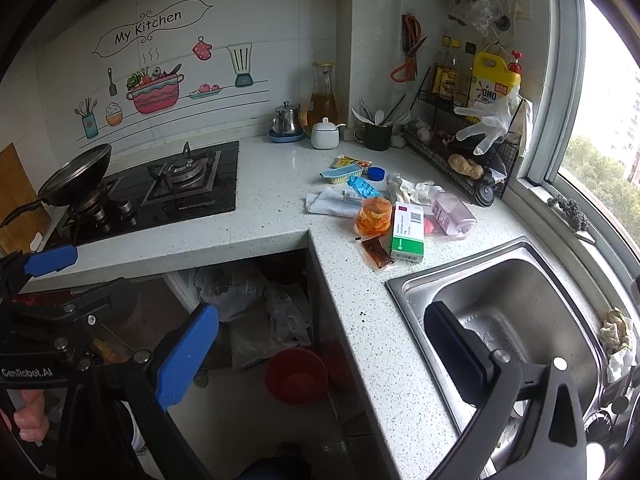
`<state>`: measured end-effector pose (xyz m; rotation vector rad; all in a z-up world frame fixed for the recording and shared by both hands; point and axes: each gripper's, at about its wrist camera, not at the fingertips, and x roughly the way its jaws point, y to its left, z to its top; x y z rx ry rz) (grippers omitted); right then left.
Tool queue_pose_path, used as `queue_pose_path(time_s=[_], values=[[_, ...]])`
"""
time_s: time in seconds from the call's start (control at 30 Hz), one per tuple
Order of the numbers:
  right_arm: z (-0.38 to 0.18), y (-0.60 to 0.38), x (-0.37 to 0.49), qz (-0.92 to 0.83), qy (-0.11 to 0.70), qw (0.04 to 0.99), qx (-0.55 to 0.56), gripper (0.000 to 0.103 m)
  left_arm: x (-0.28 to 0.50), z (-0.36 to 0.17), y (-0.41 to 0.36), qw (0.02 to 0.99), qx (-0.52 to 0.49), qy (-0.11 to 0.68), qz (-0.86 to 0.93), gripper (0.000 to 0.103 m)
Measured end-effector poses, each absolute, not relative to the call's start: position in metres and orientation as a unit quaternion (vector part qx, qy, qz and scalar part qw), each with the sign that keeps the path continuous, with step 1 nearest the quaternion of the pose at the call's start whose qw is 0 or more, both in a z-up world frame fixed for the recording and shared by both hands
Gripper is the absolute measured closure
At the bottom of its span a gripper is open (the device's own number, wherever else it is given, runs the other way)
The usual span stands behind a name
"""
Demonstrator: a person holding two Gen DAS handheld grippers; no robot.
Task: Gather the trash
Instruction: 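Move both tools toward the cluttered counter beside the sink, then grasp the orange plastic cup with the left tool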
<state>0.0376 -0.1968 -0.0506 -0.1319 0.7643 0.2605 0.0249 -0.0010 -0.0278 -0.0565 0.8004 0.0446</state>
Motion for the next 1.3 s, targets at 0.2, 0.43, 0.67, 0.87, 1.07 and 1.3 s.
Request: queue_pose_path(time_s=[0.2, 0.43, 0.67, 0.87, 1.07, 1.3], values=[[-0.060, -0.211, 0.072, 0.112, 0.391, 0.912, -0.050, 0.000, 0.071, -0.038, -0.014, 0.914, -0.011, 0.405, 0.000, 0.000], [-0.075, -0.235, 0.130, 0.078, 0.412, 0.907, -0.034, 0.000, 0.161, -0.055, -0.037, 0.904, 0.005, 0.426, -0.047, 0.000], [-0.095, -0.263, 0.196, 0.024, 0.454, 0.890, -0.026, 0.000, 0.257, -0.075, -0.070, 0.881, 0.024, 0.461, -0.102, 0.000], [-0.108, -0.288, 0.239, -0.018, 0.481, 0.876, -0.007, 0.000, 0.328, -0.098, -0.100, 0.856, 0.041, 0.494, -0.145, 0.000], [-0.129, -0.310, 0.269, -0.058, 0.517, 0.854, 0.013, 0.000, 0.379, -0.135, -0.129, 0.824, 0.059, 0.536, -0.174, 0.000], [-0.143, -0.328, 0.287, -0.086, 0.539, 0.837, 0.033, 0.000, 0.400, -0.172, -0.154, 0.799, 0.100, 0.561, -0.192, 0.010]])
